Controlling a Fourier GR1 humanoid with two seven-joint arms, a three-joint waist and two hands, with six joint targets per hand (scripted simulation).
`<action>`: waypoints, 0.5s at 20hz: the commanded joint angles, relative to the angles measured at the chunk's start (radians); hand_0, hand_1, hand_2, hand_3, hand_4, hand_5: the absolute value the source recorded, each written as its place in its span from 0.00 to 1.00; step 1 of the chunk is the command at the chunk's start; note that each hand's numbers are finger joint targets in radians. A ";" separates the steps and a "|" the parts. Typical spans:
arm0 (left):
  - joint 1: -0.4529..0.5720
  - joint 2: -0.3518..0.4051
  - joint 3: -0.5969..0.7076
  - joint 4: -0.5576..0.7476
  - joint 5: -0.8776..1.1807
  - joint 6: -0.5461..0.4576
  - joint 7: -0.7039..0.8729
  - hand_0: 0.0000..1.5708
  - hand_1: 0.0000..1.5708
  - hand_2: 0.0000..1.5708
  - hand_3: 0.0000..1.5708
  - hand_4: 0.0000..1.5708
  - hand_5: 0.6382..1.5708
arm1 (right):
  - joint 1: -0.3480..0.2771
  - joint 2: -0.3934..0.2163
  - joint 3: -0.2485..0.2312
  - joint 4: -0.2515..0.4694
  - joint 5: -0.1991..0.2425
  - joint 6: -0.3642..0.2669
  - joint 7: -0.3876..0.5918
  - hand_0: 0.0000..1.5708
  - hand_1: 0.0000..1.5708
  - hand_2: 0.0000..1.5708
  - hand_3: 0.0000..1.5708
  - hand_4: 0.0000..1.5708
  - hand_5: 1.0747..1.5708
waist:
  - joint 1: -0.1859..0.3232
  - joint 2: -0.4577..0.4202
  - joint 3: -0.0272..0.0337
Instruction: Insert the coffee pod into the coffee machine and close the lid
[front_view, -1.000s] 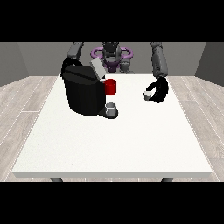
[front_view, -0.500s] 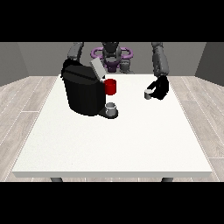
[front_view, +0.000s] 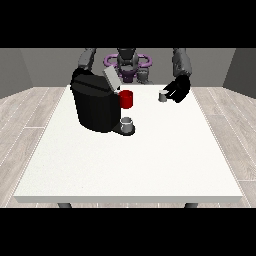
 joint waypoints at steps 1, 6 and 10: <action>-0.074 -0.002 -0.007 -0.031 -0.006 -0.063 0.041 0.79 0.79 0.84 0.82 0.36 1.00 | -0.033 -0.035 -0.020 0.050 -0.006 0.028 0.000 0.00 0.00 0.00 0.00 0.31 1.00 | -0.007 -0.002 0.0000; -0.084 -0.080 -0.020 -0.066 -0.022 -0.035 0.105 0.80 0.80 0.85 0.82 0.36 1.00 | -0.022 -0.003 -0.010 0.062 -0.010 0.018 -0.036 0.00 0.00 0.00 0.00 0.29 1.00 | -0.012 -0.040 0.0000; -0.131 -0.006 0.018 -0.049 -0.004 -0.123 0.109 0.81 0.81 0.85 0.82 0.35 1.00 | -0.003 -0.036 -0.007 0.020 -0.033 0.075 -0.005 0.00 0.00 0.00 0.00 0.31 1.00 | -0.048 -0.040 -0.0001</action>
